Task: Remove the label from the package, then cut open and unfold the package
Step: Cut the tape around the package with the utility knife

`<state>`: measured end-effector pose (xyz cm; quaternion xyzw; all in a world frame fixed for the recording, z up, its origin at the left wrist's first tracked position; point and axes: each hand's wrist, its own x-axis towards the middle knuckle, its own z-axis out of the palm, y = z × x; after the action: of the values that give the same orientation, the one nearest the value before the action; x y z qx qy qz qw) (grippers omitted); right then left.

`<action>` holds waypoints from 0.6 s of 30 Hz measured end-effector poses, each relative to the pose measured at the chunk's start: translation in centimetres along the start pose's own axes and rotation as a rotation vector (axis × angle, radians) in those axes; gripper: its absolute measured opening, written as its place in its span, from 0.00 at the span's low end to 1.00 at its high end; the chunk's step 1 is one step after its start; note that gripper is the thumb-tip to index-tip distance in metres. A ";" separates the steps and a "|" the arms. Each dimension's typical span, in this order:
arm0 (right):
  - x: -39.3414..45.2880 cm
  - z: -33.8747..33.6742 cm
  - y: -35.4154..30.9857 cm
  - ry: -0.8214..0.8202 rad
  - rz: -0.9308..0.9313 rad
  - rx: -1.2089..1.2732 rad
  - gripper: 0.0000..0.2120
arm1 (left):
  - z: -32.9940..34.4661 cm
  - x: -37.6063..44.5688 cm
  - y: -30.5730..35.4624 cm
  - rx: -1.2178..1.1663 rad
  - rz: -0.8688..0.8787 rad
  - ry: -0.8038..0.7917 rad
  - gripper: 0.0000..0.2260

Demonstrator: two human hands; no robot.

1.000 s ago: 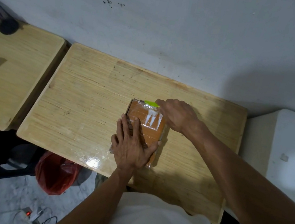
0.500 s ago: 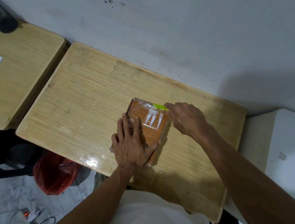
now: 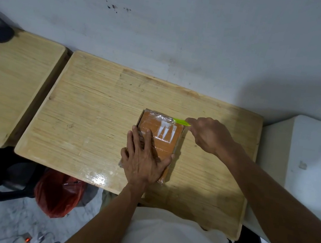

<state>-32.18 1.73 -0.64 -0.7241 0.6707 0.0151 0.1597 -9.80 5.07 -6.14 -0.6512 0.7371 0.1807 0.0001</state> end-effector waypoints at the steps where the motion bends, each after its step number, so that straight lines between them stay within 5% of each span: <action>1: -0.2 0.1 0.1 0.006 0.001 0.002 0.13 | 0.0 0.0 0.0 0.000 0.000 -0.002 0.49; 15: -3.4 -0.2 3.9 -0.088 0.089 -0.068 0.12 | -0.1 0.0 -0.1 -0.007 0.005 -0.004 0.48; 18: -5.2 0.9 4.8 -0.053 0.162 0.111 0.13 | 0.0 0.1 -0.1 -0.004 0.008 -0.009 0.48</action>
<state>-37.25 6.73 -1.28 -0.6568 0.7224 0.0099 0.2158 -9.75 5.00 -6.13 -0.6475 0.7393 0.1849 0.0015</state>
